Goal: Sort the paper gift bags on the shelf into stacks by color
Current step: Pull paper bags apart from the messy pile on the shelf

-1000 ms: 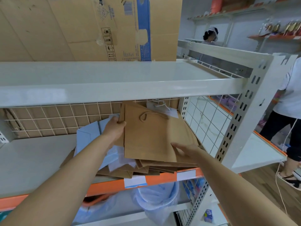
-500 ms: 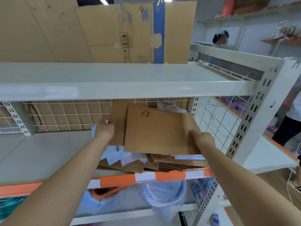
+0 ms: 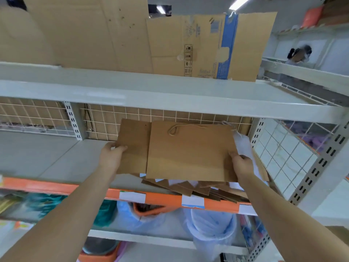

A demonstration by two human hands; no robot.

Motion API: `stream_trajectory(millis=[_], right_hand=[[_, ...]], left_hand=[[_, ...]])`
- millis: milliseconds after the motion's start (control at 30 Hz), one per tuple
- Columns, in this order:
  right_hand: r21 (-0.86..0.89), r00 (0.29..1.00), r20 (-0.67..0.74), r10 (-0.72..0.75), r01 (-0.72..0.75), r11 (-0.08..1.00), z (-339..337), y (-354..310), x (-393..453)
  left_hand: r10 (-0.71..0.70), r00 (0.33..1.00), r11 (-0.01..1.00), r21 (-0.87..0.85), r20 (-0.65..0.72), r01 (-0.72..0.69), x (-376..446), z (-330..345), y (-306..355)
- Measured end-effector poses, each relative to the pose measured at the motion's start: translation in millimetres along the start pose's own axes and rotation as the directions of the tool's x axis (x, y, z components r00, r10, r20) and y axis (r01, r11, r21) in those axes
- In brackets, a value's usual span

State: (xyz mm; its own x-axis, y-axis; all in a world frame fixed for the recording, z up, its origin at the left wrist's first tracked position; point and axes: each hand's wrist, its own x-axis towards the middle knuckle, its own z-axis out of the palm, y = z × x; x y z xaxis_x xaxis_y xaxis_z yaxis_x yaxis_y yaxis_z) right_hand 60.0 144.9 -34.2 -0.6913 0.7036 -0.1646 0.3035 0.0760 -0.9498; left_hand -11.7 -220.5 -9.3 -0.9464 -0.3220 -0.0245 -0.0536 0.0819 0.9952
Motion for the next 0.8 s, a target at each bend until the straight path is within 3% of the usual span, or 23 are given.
stream_trajectory(millis=[133,233,400,600,800], right_hand=[[0.075,0.993,0.116,-0.030,0.021,0.997,21,-16,-8],[0.142,0.994,0.080,-0.080,0.068,0.987,40,-21,-15],[0.151,0.999,-0.019,-0.046,0.048,0.987,85,-20,-36],[0.154,0.986,-0.164,0.029,-0.003,0.988,118,-5,-72],[0.198,0.995,-0.082,-0.055,0.070,0.978,185,-23,-115]], left_hand=[[-0.001,1.000,0.999,-0.045,0.031,0.003,9,-22,9],[0.047,0.998,0.999,0.001,-0.042,-0.047,21,-48,6],[0.056,0.987,0.995,0.096,-0.153,-0.042,58,-114,-7],[0.041,0.989,0.992,0.127,-0.142,-0.023,107,-171,-32],[0.022,0.986,0.996,0.095,-0.165,-0.006,149,-236,-40]])
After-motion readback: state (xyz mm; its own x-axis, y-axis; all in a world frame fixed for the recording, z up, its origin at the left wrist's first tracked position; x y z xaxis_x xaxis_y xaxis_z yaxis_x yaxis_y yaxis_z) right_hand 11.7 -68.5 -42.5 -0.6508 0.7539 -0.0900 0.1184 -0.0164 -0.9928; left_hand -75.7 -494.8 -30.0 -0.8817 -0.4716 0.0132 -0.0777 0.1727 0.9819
